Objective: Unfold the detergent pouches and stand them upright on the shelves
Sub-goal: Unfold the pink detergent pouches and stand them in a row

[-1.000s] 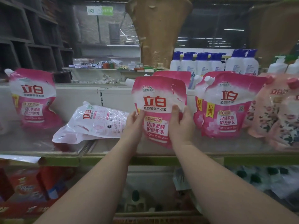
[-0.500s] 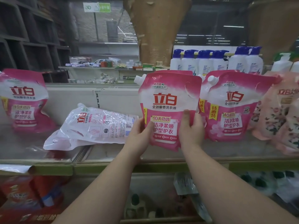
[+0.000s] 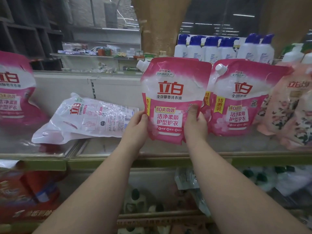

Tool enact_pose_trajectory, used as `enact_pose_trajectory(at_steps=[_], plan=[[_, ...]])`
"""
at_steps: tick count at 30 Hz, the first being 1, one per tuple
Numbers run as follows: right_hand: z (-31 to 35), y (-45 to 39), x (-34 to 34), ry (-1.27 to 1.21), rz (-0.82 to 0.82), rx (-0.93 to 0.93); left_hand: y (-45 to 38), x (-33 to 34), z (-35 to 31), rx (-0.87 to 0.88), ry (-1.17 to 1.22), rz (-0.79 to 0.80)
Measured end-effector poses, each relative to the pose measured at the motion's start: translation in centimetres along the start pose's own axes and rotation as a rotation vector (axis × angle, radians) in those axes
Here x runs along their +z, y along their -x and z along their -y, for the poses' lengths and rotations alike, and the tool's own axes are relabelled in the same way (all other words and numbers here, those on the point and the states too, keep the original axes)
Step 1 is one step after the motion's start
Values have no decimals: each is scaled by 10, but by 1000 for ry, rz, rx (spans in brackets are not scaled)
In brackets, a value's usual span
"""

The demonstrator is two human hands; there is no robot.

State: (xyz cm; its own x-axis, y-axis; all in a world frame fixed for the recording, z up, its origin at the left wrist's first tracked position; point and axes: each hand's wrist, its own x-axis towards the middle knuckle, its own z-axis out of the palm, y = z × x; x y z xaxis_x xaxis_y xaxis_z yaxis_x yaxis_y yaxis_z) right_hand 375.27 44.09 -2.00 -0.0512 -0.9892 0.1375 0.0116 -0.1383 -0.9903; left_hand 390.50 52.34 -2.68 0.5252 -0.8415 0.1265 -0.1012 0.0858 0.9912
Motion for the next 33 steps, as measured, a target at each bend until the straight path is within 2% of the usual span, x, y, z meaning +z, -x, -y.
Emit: enact_pose_trajectory(at_steps=[4,9,23,33], plan=[[1,1,0,-36,19,-16,2,-1,1,30,-43,-36],[-1,0,1,-54,8,-14,8,-4,4,146,-142,-146],[-5,-7,0,-37,-14,-29,5,-2,6,135,-269,-255],[-4,-21,2,-178,17,88,5,-1,7,108,-298,-257]])
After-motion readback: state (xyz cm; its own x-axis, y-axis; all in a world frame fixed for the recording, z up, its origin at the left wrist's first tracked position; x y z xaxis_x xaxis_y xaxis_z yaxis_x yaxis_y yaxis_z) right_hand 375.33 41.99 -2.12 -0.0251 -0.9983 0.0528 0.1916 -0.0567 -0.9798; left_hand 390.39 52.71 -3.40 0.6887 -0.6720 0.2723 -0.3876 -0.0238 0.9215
